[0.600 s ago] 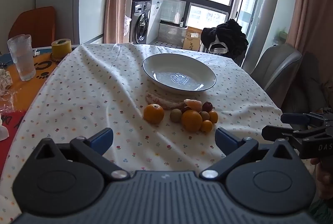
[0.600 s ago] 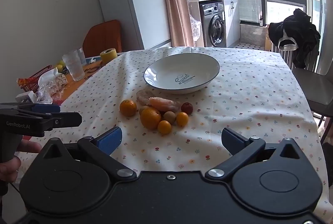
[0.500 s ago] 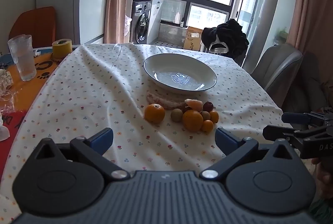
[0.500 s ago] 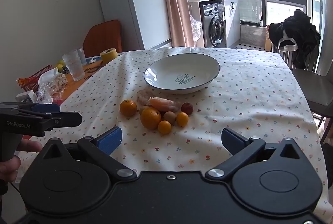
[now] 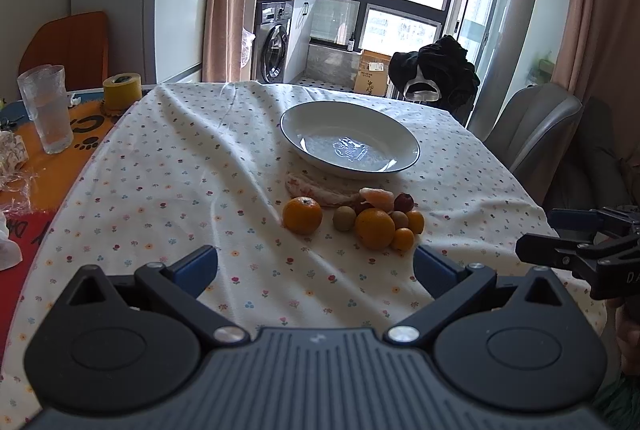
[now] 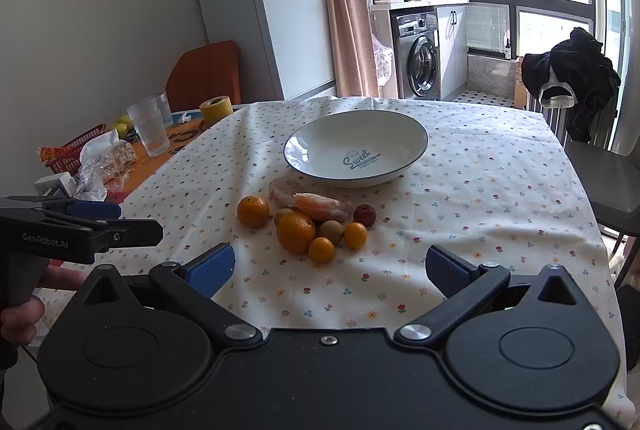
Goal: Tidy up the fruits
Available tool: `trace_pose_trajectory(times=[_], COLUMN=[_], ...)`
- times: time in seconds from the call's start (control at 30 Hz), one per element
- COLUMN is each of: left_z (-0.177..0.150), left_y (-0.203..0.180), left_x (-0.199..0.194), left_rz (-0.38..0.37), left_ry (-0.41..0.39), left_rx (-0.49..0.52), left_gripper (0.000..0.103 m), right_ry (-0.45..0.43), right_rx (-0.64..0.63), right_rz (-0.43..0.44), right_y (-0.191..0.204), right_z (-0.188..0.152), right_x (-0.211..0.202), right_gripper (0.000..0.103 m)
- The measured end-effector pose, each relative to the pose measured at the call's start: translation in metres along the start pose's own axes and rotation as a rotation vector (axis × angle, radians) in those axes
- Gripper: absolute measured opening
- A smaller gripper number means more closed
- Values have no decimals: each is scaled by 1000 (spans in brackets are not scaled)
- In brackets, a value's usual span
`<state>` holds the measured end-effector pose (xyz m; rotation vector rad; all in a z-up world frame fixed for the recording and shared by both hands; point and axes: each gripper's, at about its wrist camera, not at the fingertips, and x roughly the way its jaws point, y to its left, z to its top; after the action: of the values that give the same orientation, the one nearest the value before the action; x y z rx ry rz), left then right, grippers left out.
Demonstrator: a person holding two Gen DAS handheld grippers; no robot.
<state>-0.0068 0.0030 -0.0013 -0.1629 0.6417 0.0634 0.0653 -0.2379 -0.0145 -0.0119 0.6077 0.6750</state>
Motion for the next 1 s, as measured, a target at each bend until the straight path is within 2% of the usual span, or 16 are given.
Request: trace_pose_trajectory(times=[1.0], left_z=[-4], left_y=[3], left_x=[0], left_rz=[0], left_ry=[6], left_rx=[4], left_gripper=[103], right_ry=[1], right_rx=[-3], right_rz=[-1], right_y=[-2], right_z=[3], right_x=[-2], right_gripper=[103])
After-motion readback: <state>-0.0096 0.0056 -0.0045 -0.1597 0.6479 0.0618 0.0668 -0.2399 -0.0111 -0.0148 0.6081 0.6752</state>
